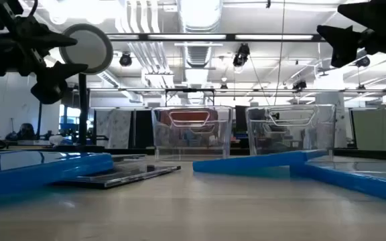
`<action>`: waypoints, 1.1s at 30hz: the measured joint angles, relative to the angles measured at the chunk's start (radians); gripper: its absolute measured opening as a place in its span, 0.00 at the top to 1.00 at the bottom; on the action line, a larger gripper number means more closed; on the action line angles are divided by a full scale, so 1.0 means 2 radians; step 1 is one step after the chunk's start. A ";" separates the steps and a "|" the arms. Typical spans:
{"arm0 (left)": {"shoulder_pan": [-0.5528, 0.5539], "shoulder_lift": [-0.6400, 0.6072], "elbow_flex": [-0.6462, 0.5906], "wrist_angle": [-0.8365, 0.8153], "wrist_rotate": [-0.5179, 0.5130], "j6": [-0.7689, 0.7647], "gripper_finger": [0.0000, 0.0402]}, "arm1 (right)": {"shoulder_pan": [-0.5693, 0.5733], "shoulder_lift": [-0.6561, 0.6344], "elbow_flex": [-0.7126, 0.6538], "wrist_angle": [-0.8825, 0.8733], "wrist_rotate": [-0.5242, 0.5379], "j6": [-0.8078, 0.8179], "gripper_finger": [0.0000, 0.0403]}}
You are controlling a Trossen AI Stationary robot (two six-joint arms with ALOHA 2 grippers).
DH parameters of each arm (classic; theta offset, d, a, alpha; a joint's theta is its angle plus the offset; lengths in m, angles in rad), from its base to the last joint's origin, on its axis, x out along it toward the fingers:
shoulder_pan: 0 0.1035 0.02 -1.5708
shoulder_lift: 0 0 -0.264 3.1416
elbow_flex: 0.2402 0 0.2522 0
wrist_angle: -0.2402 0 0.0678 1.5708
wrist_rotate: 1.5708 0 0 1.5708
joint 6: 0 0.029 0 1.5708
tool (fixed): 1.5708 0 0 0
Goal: Pick & place jewel cases by type
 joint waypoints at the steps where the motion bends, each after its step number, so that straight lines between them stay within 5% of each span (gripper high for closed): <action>1: 0.000 0.000 0.000 0.000 0.000 0.000 0.47 | 0.000 0.000 0.000 0.000 0.000 0.000 0.38; 33: 0.000 0.000 0.000 0.000 0.000 0.000 0.47 | 0.000 0.000 0.000 0.000 0.000 0.000 0.37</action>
